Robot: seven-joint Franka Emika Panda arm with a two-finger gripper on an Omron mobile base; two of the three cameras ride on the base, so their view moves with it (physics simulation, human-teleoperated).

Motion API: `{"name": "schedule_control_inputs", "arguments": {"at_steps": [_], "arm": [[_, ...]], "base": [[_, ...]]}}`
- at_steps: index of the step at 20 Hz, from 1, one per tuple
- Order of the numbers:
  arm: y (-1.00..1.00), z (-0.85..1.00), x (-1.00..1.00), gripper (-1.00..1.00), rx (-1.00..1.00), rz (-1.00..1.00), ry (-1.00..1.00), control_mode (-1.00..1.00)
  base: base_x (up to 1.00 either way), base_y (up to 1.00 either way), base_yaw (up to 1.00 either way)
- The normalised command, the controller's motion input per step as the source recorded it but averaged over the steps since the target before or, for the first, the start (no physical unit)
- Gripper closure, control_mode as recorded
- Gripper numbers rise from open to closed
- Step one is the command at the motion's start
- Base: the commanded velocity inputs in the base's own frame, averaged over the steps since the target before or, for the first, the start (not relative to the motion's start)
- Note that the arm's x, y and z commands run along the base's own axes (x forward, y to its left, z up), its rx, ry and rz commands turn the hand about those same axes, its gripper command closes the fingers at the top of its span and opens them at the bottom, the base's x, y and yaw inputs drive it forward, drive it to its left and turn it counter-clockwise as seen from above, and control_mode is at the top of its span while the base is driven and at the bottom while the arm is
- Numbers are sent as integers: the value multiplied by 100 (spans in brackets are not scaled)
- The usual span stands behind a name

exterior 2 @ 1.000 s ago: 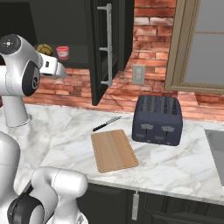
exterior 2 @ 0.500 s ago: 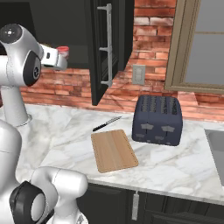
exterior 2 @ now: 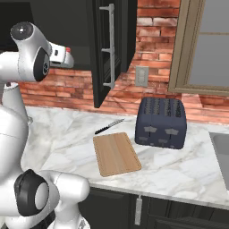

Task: Pick the bread, place it on the cutting board, pick the jam, place it on the counter, and close the cabinet.

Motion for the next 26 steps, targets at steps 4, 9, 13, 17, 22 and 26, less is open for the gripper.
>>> {"name": "schedule_control_inputs", "arguments": {"at_steps": [4, 9, 13, 17, 22, 26], "arm": [[0, 0, 46, -100, 0, 0, 0, -100], [0, 0, 41, -100, 0, 0, 0, -100], [0, 0, 39, -100, 0, 0, 0, -100], [0, 0, 41, -100, -1, 0, 0, -100], [2, 0, 40, -100, -1, 0, 0, -100], [12, 0, 35, -100, 0, 0, 0, -100]], "base": [[0, 0, 0], [0, 0, 0], [0, 0, 0], [0, 0, 0], [0, 0, 0], [0, 0, 0]]}}
